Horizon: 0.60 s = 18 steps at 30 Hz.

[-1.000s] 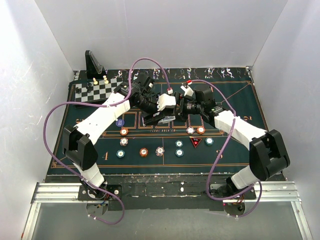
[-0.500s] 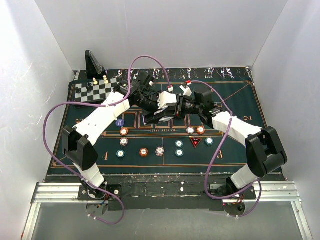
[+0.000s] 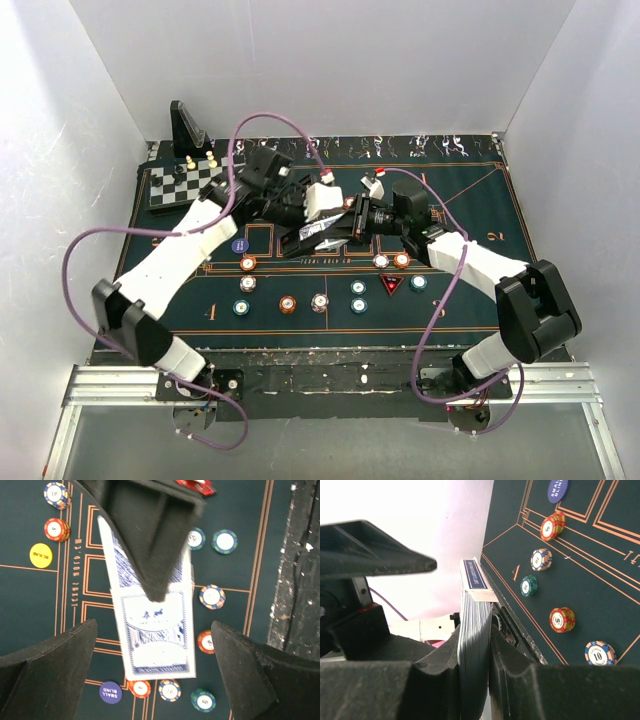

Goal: Distribute texas hold em gaming equipment

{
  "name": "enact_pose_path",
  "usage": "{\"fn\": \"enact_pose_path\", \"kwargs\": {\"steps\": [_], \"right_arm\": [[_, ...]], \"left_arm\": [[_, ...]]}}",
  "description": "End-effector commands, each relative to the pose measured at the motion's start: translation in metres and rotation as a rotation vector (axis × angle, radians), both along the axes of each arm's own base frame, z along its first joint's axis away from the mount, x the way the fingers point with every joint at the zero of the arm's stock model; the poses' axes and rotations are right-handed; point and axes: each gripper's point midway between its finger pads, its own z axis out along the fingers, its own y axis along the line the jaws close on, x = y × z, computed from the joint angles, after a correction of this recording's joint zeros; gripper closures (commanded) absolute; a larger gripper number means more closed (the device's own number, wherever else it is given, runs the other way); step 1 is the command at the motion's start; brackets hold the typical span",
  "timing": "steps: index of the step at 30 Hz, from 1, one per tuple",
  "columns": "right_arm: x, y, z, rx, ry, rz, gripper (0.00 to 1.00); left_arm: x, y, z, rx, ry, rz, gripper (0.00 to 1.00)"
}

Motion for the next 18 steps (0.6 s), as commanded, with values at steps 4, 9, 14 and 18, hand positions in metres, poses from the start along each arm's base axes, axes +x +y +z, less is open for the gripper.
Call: {"fn": "enact_pose_path", "kwargs": {"steps": [4, 9, 14, 18], "right_arm": [[-0.016, 0.003, 0.049, 0.113, -0.110, 0.044, 0.86], [-0.025, 0.011, 0.056, 0.121, -0.121, 0.069, 0.85], [-0.033, 0.020, 0.063, 0.121, -0.128, 0.094, 0.85], [-0.036, 0.020, 0.067, 0.125, -0.136, 0.096, 0.85]], "left_arm": [[-0.040, 0.017, 0.021, -0.132, -0.099, -0.043, 0.02], [-0.032, 0.020, 0.024, -0.163, -0.167, 0.011, 0.02], [-0.013, 0.018, 0.031, -0.198, -0.232, 0.061, 0.02], [-0.029, 0.023, 0.021, -0.172, -0.154, 0.010, 0.02]]}}
